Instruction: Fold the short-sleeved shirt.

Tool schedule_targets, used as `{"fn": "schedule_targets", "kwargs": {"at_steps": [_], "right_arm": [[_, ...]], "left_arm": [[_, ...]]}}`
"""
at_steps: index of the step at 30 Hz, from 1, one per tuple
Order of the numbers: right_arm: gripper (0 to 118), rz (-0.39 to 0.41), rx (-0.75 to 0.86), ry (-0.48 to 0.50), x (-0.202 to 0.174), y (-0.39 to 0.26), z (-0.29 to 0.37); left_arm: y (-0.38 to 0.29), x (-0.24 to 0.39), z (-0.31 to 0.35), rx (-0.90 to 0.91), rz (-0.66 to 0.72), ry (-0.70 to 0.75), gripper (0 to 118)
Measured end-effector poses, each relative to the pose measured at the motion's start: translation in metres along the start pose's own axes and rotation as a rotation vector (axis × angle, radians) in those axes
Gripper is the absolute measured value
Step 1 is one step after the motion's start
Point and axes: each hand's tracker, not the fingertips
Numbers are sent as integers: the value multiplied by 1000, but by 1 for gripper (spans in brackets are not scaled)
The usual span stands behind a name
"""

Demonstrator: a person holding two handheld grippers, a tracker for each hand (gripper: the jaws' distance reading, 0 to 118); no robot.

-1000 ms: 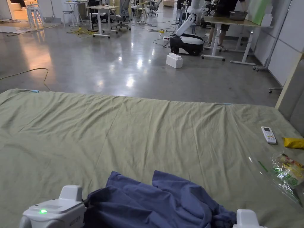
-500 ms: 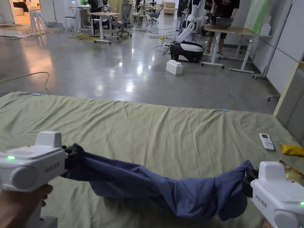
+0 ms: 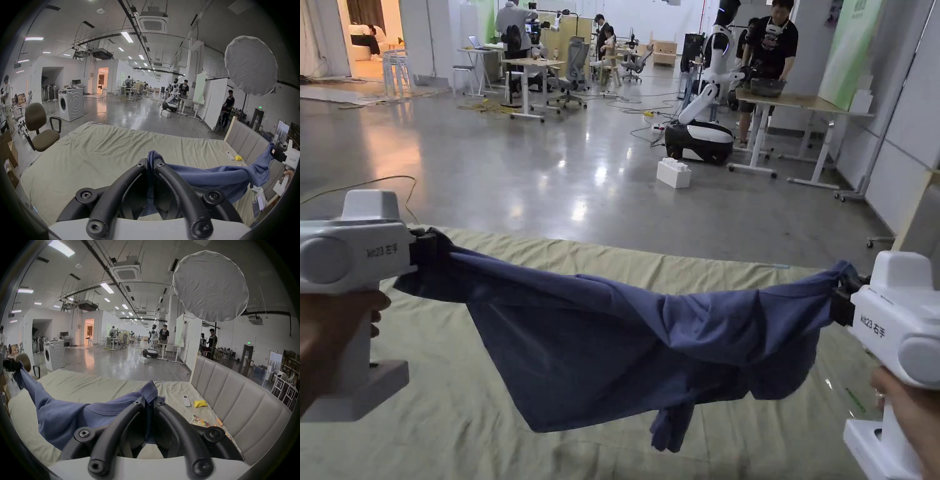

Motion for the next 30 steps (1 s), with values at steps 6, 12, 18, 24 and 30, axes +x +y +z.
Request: {"fn": "schedule_targets", "kwargs": {"at_steps": [6,12,18,24,30], "right_arm": [[8,13,18,-14,-6,40,-25],[8,35,39,-30,-13,68,-58],[8,25,33,-33,-19,70,-85],[8,25,-18,-34,-19,22,-94],[8,-9,-189,-18,-16,-72,-79]], "left_arm": [[36,6,-14,11,0,23,6],[67,16,-39,40,-54,47,6],[64,17,-50,46,-78,65,6],[24,28,-87,10,-92,68,6],[-88,30,-78,-134,-91,48,6]]}}
